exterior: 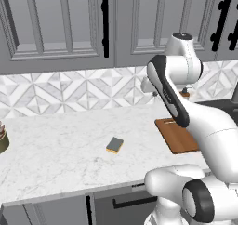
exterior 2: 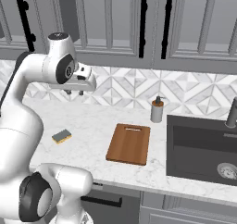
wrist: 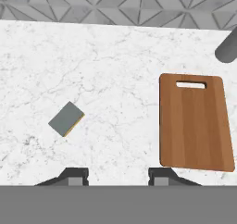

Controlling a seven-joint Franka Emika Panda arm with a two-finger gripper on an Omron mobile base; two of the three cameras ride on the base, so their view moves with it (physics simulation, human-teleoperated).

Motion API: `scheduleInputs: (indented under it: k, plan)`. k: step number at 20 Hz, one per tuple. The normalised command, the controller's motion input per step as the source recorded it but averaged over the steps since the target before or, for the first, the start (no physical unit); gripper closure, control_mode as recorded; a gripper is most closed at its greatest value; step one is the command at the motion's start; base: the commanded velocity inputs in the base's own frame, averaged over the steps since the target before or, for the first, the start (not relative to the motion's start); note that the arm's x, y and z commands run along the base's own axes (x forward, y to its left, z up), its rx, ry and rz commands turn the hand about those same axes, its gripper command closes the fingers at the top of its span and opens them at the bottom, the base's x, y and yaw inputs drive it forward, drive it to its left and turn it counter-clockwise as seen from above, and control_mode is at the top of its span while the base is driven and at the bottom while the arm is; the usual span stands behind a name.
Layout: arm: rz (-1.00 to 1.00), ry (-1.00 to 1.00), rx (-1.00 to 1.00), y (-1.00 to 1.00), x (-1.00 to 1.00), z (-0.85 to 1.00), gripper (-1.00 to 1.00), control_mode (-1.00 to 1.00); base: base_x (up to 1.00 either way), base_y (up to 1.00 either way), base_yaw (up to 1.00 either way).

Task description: Pick up the sponge from the counter and clean the cutting board by briefly scrubbing or pressing down on the cutting board. Once finished, release the sponge.

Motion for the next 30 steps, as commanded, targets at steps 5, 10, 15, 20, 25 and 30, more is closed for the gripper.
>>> scheduleInputs:
  k: [5, 10, 15, 20, 25, 30]
  plan:
    - [0.00, -0.05, 0.02, 0.00, -0.59, -0.06, -1.00, -1.00, 0.00, 0.00, 0.00]
    - [-0.13, 0.00, 0.01, 0.36, -0.81, -0.53, -1.00, -1.00, 0.00, 0.00, 0.00]
    - [-0.48, 0.01, 0.01, 0.85, -0.07, -0.54, -1.00, -1.00, 0.00, 0.00, 0.00]
    - [-0.36, 0.06, 0.09, 0.53, 0.11, -0.38, -1.00, -1.00, 0.00, 0.00, 0.00]
    - [-0.16, 0.06, 0.11, 0.36, 0.39, -0.49, -1.00, -1.00, 0.00, 0.00, 0.00]
    - [-0.01, 0.03, 0.13, 0.06, 0.42, -0.36, -1.00, -1.00, 0.00, 0.00, 0.00]
